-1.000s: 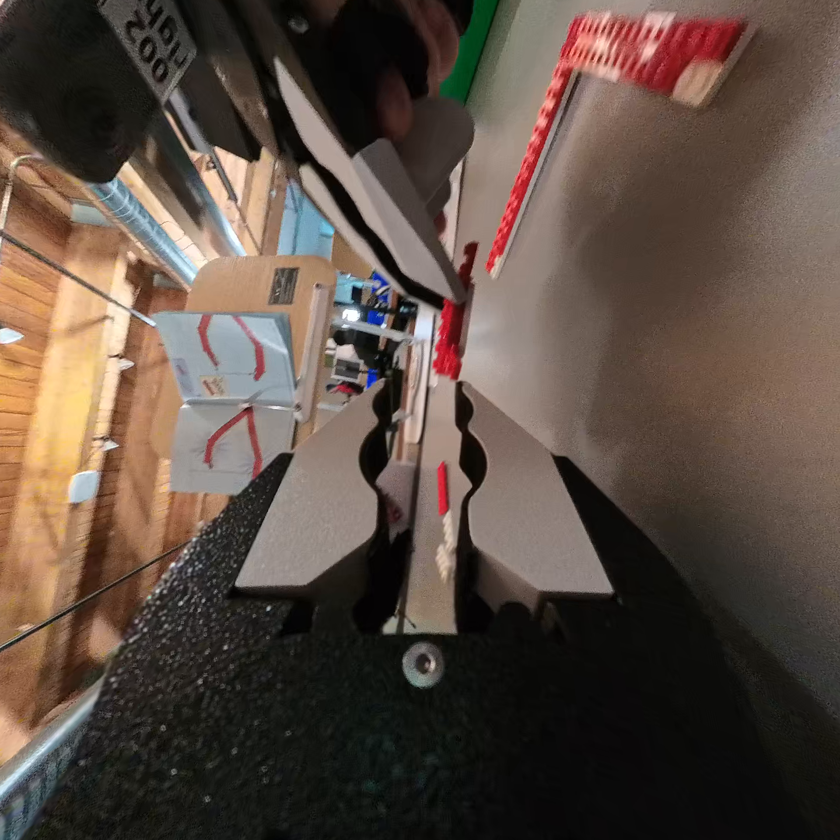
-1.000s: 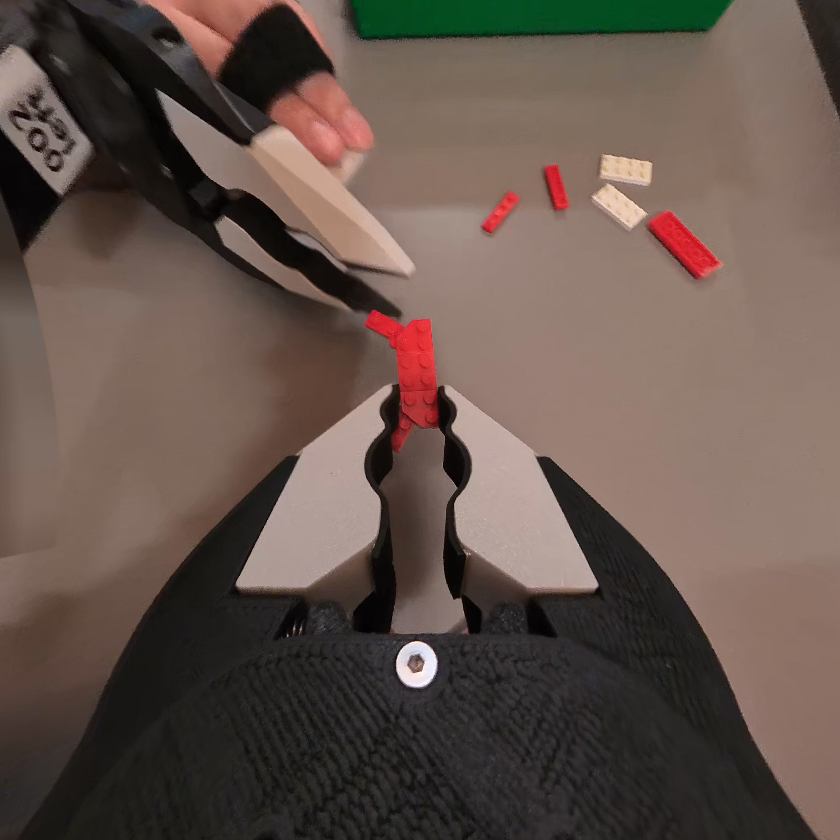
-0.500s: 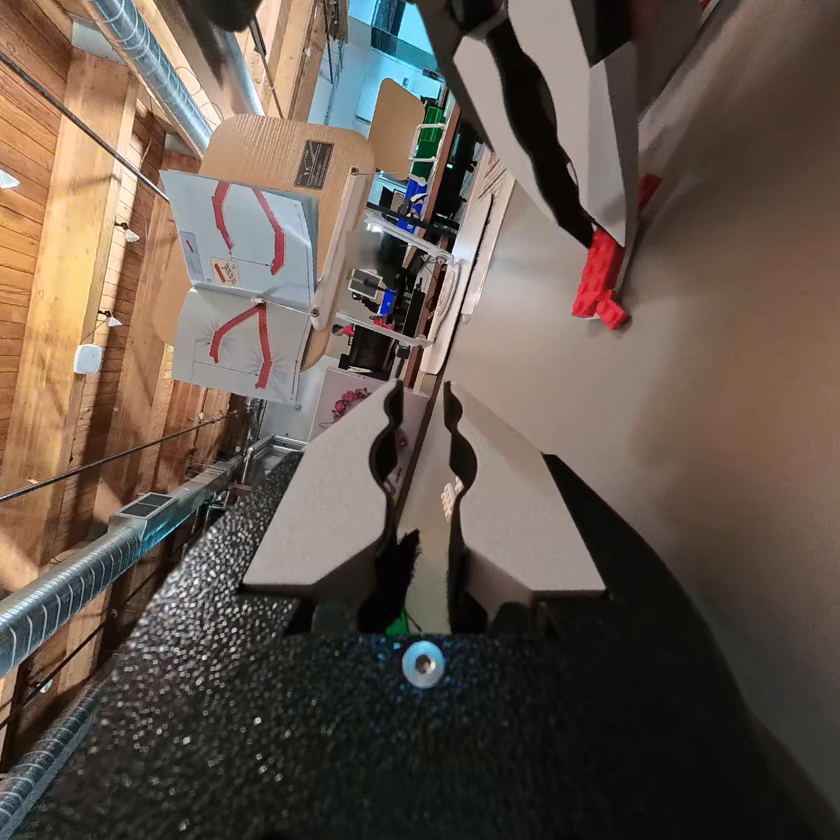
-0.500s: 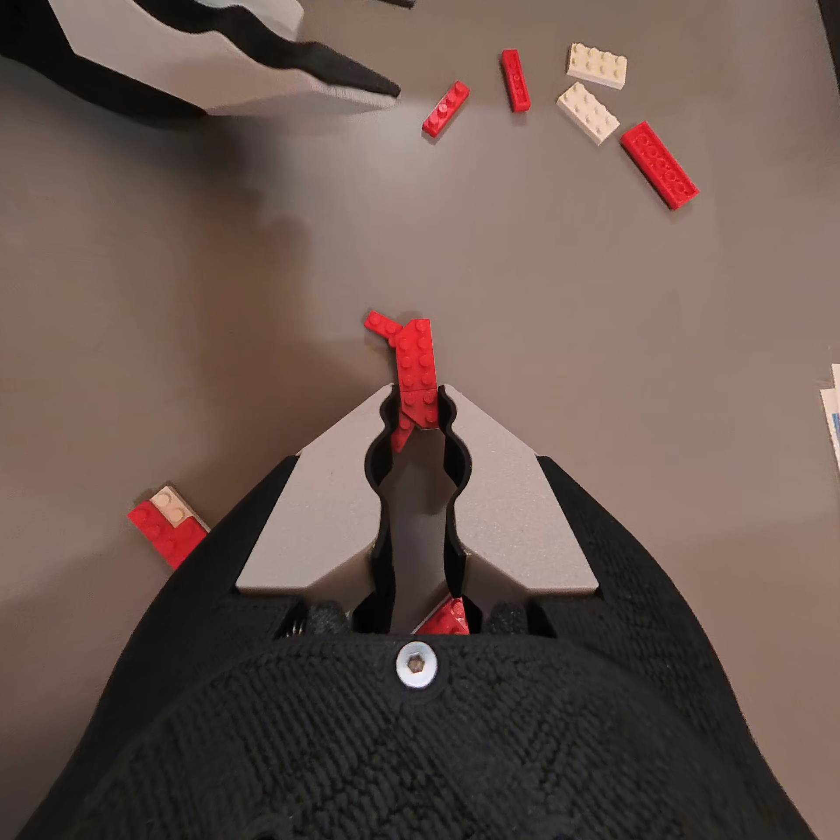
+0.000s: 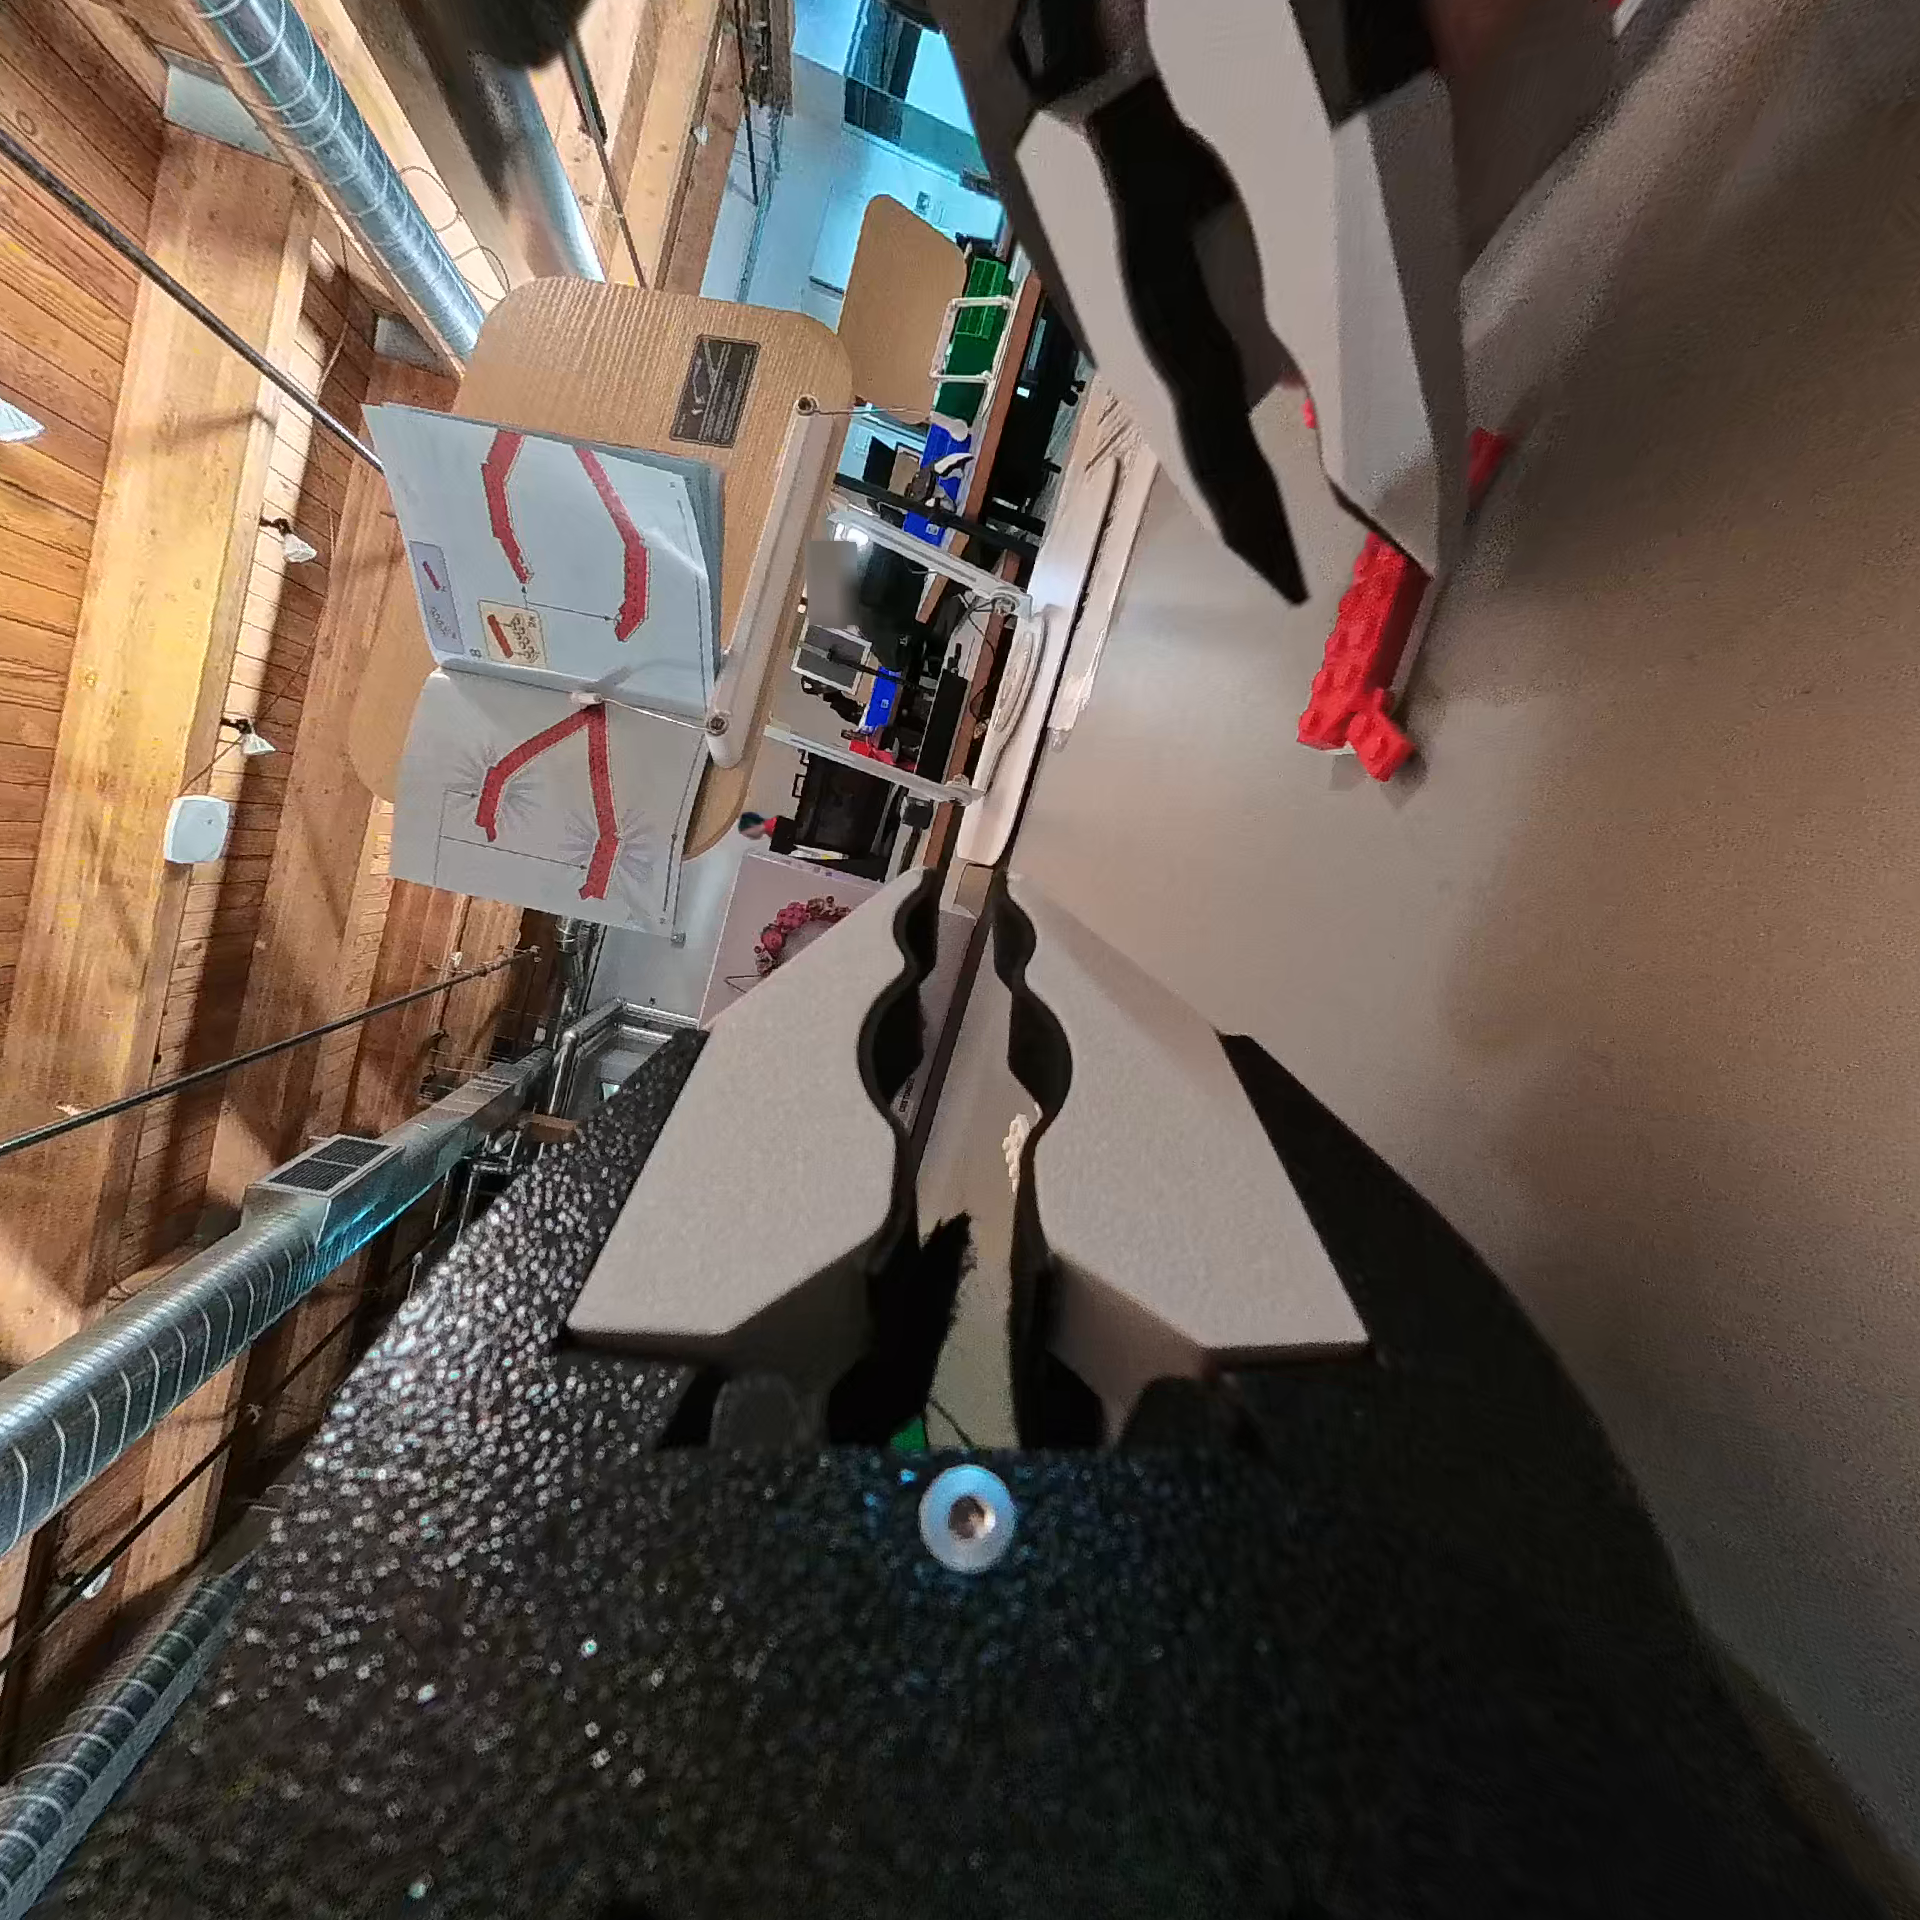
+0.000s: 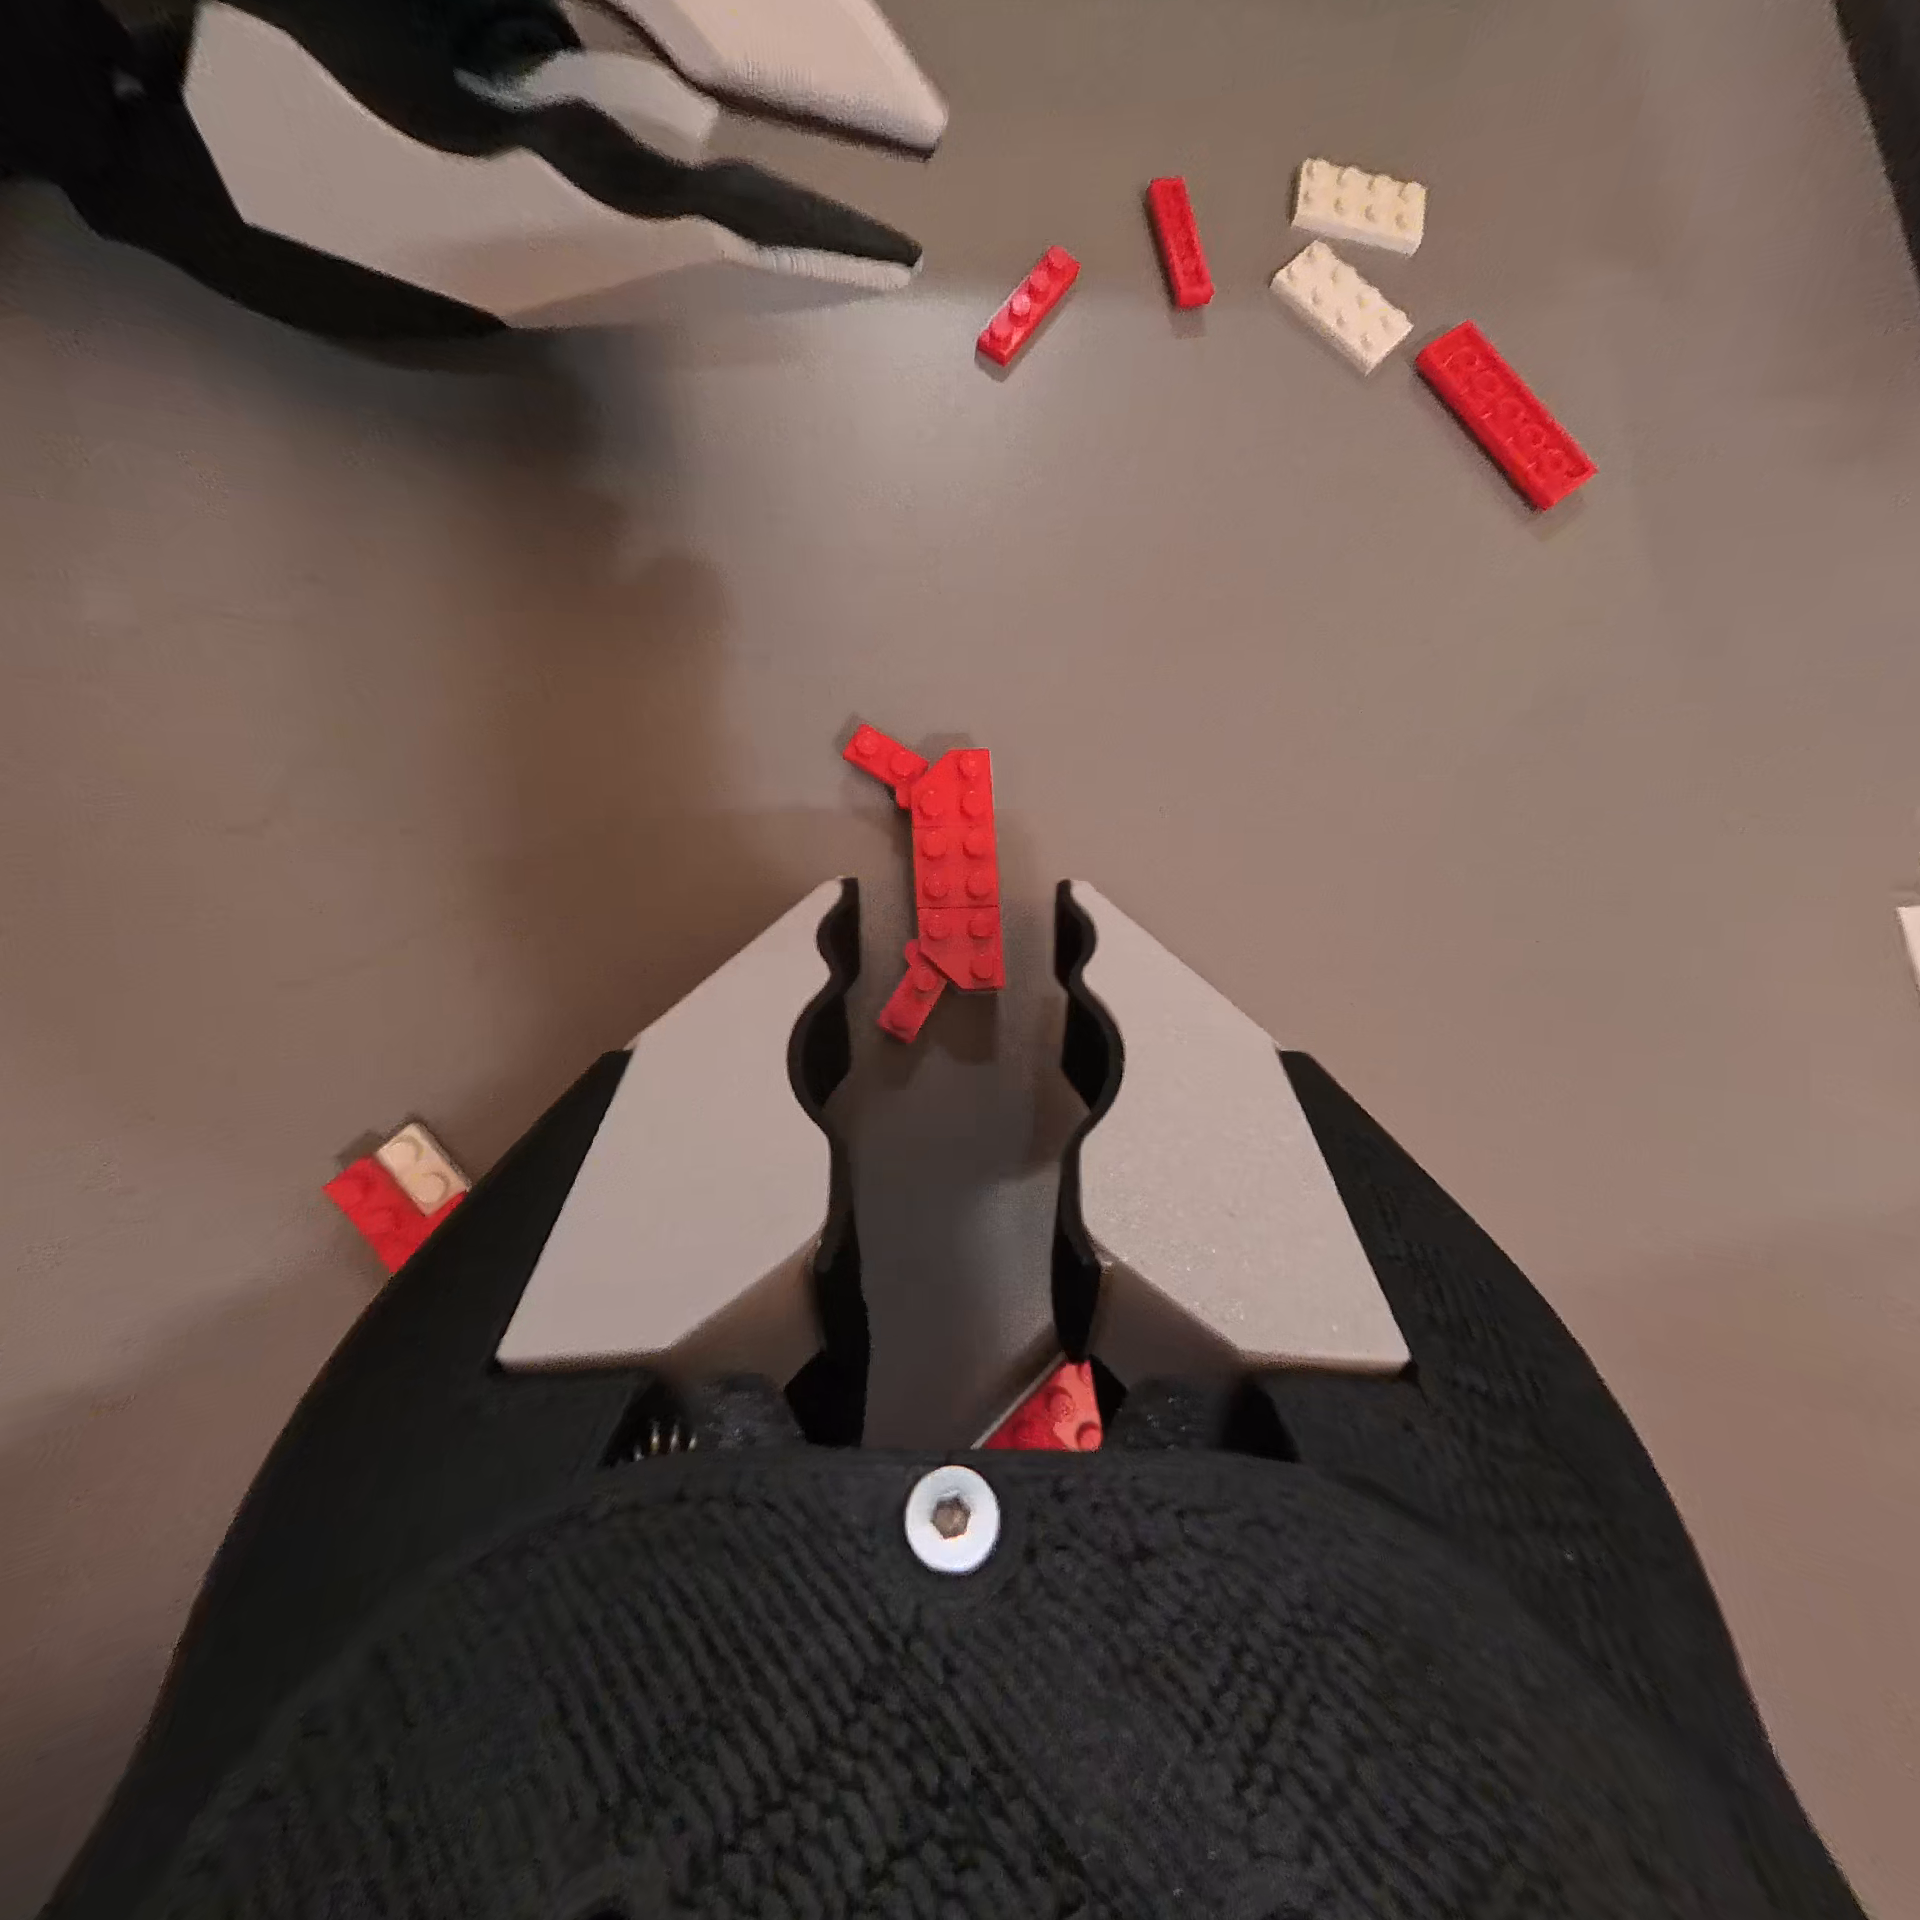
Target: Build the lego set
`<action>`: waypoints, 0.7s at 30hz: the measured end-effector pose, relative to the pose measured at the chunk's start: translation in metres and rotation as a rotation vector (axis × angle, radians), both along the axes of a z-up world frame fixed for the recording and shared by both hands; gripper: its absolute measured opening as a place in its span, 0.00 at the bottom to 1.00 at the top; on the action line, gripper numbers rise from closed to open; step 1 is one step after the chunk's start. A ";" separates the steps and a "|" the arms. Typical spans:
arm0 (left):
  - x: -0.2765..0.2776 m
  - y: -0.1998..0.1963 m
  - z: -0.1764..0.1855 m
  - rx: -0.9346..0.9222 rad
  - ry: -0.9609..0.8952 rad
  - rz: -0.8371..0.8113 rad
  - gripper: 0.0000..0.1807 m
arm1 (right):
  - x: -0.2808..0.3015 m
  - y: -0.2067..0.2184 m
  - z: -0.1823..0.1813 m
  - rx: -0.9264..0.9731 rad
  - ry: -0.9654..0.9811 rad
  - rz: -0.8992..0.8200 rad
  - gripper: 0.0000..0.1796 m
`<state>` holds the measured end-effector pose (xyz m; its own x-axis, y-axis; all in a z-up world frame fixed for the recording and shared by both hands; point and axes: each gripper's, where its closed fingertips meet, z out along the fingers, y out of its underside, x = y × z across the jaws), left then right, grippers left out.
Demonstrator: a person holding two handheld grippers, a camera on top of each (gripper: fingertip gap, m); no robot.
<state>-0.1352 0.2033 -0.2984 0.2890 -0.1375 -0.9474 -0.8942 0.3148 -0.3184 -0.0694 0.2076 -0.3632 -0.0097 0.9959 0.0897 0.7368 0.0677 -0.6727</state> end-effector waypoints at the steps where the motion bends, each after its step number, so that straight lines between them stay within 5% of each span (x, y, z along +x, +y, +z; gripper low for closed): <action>1: 0.000 0.000 0.000 0.001 -0.002 0.001 0.04 | 0.000 0.001 0.005 -0.001 0.025 -0.006 0.23; 6: 0.000 -0.001 0.002 0.002 -0.020 -0.003 0.04 | 0.006 0.039 0.053 0.176 0.281 -0.134 0.28; 11: 0.000 -0.001 0.004 -0.001 -0.041 -0.003 0.03 | 0.080 0.119 0.114 0.552 0.686 -0.622 0.27; 15: -0.002 0.000 0.006 -0.006 -0.074 0.003 0.03 | 0.140 0.136 0.116 0.683 0.794 -0.852 0.24; 21: 0.005 -0.003 0.004 -0.033 -0.122 -0.012 0.01 | 0.157 0.132 0.127 0.904 0.790 -0.897 0.21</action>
<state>-0.1306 0.2000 -0.2942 0.3996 -0.1723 -0.9004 -0.8445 0.3129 -0.4347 0.0874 0.3393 -0.2363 0.9016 0.2512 0.3521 0.2340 0.4011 -0.8856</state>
